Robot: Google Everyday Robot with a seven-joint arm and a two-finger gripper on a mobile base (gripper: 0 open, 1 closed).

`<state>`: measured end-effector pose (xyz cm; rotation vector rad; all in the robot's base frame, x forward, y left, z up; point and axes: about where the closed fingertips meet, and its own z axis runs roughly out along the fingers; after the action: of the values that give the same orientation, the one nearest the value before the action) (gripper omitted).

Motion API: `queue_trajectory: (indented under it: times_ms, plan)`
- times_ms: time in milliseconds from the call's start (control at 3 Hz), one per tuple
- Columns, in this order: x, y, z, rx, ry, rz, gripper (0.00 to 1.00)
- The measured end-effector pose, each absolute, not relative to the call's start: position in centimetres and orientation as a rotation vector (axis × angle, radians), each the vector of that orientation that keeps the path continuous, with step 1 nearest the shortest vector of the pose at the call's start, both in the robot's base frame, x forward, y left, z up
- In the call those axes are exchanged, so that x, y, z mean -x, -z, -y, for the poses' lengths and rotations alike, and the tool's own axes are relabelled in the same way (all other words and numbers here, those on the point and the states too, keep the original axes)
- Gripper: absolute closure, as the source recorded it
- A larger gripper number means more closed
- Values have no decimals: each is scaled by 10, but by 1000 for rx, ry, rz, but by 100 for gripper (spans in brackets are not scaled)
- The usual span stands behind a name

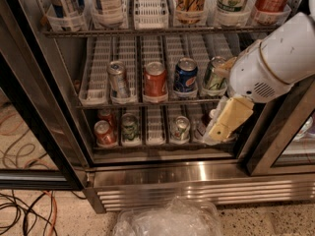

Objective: Pick coke can from bottom shelf of fridge

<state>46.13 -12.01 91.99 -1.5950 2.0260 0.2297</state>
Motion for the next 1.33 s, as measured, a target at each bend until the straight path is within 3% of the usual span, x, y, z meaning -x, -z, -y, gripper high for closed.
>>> queue_trajectory:
  times_ms: [1000,1333]
  plan:
    - [-545,-857,-46,1775,-486,-1774,0]
    - [-542,-855,-87,1639,-604,-1769,0]
